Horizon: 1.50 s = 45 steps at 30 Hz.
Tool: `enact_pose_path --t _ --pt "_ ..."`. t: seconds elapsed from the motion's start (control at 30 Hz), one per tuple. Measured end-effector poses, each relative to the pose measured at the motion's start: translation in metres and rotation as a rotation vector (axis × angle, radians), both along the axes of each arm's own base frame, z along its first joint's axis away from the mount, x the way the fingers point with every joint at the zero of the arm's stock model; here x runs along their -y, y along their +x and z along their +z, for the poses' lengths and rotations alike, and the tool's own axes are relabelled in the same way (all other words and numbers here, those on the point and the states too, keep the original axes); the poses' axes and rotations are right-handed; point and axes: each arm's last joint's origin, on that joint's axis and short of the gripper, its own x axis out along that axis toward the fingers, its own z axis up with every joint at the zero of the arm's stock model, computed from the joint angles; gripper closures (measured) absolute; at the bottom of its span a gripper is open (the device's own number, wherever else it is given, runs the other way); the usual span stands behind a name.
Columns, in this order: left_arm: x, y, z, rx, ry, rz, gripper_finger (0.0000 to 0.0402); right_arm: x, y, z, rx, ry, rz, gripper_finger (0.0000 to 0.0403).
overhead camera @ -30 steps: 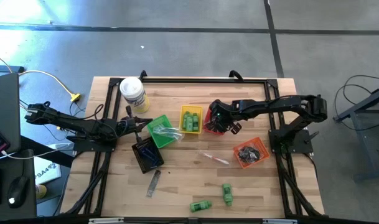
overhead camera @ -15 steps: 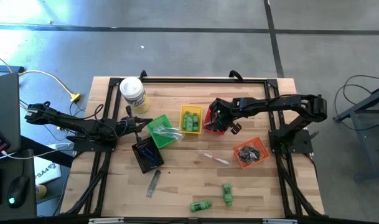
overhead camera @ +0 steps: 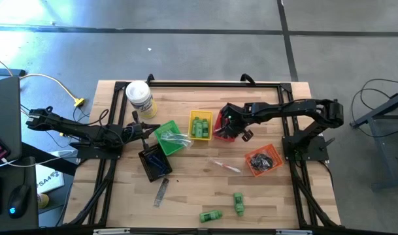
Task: Pick & Place Travel size toiletries
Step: Put the black comb into the red bin, then put the green shampoo into the yellow bin
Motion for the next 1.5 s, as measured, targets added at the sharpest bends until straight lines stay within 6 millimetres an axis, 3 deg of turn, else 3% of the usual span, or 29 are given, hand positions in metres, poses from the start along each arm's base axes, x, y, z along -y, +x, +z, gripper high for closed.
enact_pose_path --t 0.17,0.33,0.53,0.8,0.93,1.03,1.2,1.4,1.5 --pt "0.0 0.0 0.0 0.0 0.0 0.0 0.0402 -0.001 0.002 0.001 0.004 -0.048 -0.011 0.0298" --pt "0.0 0.0 0.0 0.0 0.0 0.0 0.0402 -0.008 0.003 0.007 0.036 -0.087 0.005 0.0279" --pt "0.0 0.0 0.0 -0.001 0.0 0.0 0.0402 -0.024 -0.004 0.042 0.195 -0.143 0.005 0.0285" --pt "0.0 0.0 -0.001 -0.008 0.001 0.0 0.0402 -0.061 -0.042 0.126 0.693 0.277 0.001 0.0337" --pt "0.0 0.0 -0.001 -0.005 -0.005 0.0 0.0402 -0.071 -0.071 0.152 0.8 0.446 -0.059 0.037" --pt "0.0 0.0 -0.001 -0.006 -0.005 0.0 0.0402 -0.075 -0.093 0.163 0.823 0.614 -0.013 0.0393" --pt "0.0 0.0 -0.001 -0.002 -0.013 0.0 0.0402 -0.078 -0.124 0.163 0.903 0.773 -0.02 0.0399" --pt "0.0 0.0 -0.001 0.008 -0.033 0.002 0.0402 -0.076 -0.152 0.144 1.02 0.891 -0.15 0.0401" --pt "0.0 0.0 -0.001 0.013 -0.043 0.003 0.0402 -0.078 -0.162 0.124 1.007 0.974 -0.16 0.0401"
